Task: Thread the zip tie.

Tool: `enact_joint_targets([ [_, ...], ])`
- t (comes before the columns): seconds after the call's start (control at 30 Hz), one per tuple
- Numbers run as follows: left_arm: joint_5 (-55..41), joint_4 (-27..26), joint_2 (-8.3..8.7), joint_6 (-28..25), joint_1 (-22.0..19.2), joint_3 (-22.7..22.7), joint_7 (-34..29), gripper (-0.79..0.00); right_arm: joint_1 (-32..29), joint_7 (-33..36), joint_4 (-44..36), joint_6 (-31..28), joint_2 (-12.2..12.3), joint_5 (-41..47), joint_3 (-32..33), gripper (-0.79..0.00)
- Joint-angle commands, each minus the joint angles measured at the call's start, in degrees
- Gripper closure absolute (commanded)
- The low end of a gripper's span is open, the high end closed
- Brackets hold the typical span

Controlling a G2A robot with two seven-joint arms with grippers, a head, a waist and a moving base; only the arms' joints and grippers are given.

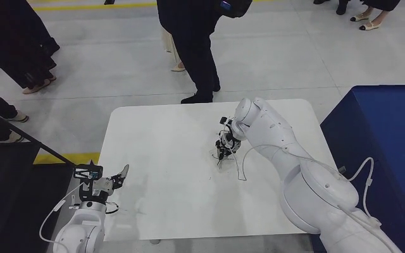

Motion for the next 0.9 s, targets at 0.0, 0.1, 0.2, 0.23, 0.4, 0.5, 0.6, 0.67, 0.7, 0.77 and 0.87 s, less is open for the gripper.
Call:
enact_joint_targets([
  [0.0, 0.0, 0.0, 0.0, 0.0, 0.0, 0.0, 0.0, -0.785, 0.05, 0.71, -0.28, 0.27, 0.21, -0.62, -0.02, 0.0],
  [0.1, 0.0, 0.0, 0.0, 0.0, 0.0, 0.0, 0.0, -0.785, 0.4, 1.15, -1.36, 2.9, 0.33, -2.54, -0.5, 0.0],
  [0.2, 0.0, 0.0, 0.0, 0.0, 0.0, 0.0, 0.0, -0.785, 0.31, 2.08, -2.99, 5.91, 0.27, -4.44, -1.08, 0.0],
  [0.23, 0.0, 0.0, 0.0, 0.0, 0.0, 0.0, 0.0, -0.785, 0.25, 2.21, -3.46, 6.71, 0.25, -4.91, -1.2, 0.0],
  [0.4, 0.0, 0.0, 0.0, 0.0, 0.0, 0.0, 0.0, -0.785, -0.1, 2.64, -5.11, 8.32, 0.19, -6.67, -1.58, 0.0],
  [0.5, 0.0, 0.0, 0.0, 0.0, 0.0, 0.0, 0.0, -0.785, -0.28, 2.46, -5.03, 8.5, -0.04, -6.87, -1.64, 0.0],
  [0.6, 0.0, 0.0, 0.0, 0.0, 0.0, 0.0, 0.0, -0.785, -0.27, 2.57, -4.6, 8.39, -0.39, -6.92, -1.77, -0.062],
  [0.67, 0.0, 0.0, 0.0, 0.0, 0.0, 0.0, 0.0, -0.785, -0.19, 2.37, -4.31, 8.59, -0.71, -7.13, -1.99, -0.132],
  [0.7, 0.0, 0.0, 0.0, 0.0, 0.0, 0.0, 0.0, -0.785, -0.15, 2.25, -4.05, 8.71, -0.88, -7.08, -2.03, -0.132],
  [0.77, 0.0, 0.0, 0.0, 0.0, 0.0, 0.0, 0.0, -0.785, -0.06, 2.1, -3.27, 8.86, -1.22, -6.89, -2.11, -0.151],
  [0.87, 0.0, 0.0, 0.0, 0.0, 0.0, 0.0, 0.0, -0.785, 0.26, 2.03, -2.23, 8.93, -1.75, -6.75, -2.28, -0.212],
])
